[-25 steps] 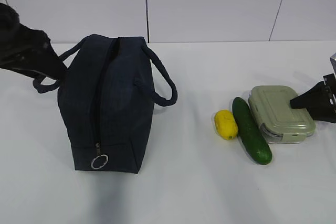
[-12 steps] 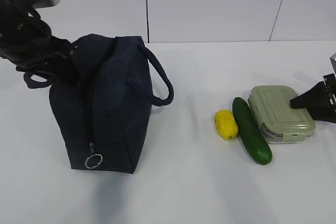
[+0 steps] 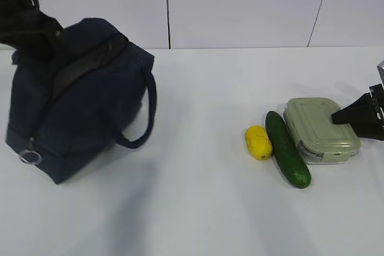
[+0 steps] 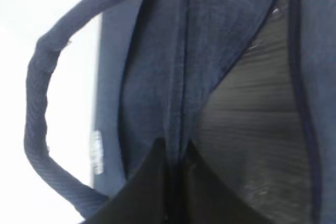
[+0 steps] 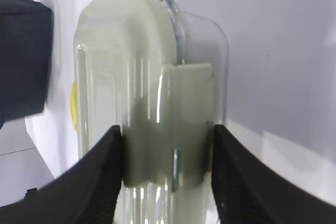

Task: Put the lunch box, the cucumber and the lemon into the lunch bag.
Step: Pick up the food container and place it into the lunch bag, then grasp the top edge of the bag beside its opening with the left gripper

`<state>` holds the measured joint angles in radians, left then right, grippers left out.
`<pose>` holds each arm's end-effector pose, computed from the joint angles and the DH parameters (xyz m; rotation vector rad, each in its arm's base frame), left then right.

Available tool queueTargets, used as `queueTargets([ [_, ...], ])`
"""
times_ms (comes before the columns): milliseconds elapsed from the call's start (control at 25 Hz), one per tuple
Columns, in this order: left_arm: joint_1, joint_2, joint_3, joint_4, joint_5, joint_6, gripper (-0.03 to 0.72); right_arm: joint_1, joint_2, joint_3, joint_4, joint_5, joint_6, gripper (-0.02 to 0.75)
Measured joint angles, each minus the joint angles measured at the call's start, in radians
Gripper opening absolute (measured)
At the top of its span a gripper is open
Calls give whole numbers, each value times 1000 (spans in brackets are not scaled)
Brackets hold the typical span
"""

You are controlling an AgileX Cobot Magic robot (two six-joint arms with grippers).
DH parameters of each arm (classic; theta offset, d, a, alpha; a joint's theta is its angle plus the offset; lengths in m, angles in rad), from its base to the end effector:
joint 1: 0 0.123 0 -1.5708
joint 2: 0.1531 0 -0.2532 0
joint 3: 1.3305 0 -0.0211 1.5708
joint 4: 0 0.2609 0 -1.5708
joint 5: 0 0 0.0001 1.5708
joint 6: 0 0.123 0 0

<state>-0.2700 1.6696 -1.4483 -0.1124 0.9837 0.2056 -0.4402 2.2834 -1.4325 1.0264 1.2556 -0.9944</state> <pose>0.3615 -0.1120 0.2442 0.5799 2.6247 -0.1650 0.3877 -0.0720 0.0518 0.0297 2.5728 1.2917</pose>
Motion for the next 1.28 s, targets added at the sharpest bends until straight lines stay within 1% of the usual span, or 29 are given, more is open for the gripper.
queueTargets([
  [160,-4,28,-87,50,74,-13,6,0,0,0,2,0,0,381],
  [280,-30,79,-92,54,83,-25,6,0,0,0,3,0,0,381],
  [480,-98,119,-92,45,65,-34,6,0,0,0,18,-4,0,381],
  [600,-120,128,-92,38,65,-34,6,0,0,0,22,-5,0,381],
  [1040,-128,128,-92,32,63,-34,6,5,-4,2,92,-49,14,380],
  [1280,-128,128,-92,31,63,-34,6,20,-28,4,112,-99,16,380],
])
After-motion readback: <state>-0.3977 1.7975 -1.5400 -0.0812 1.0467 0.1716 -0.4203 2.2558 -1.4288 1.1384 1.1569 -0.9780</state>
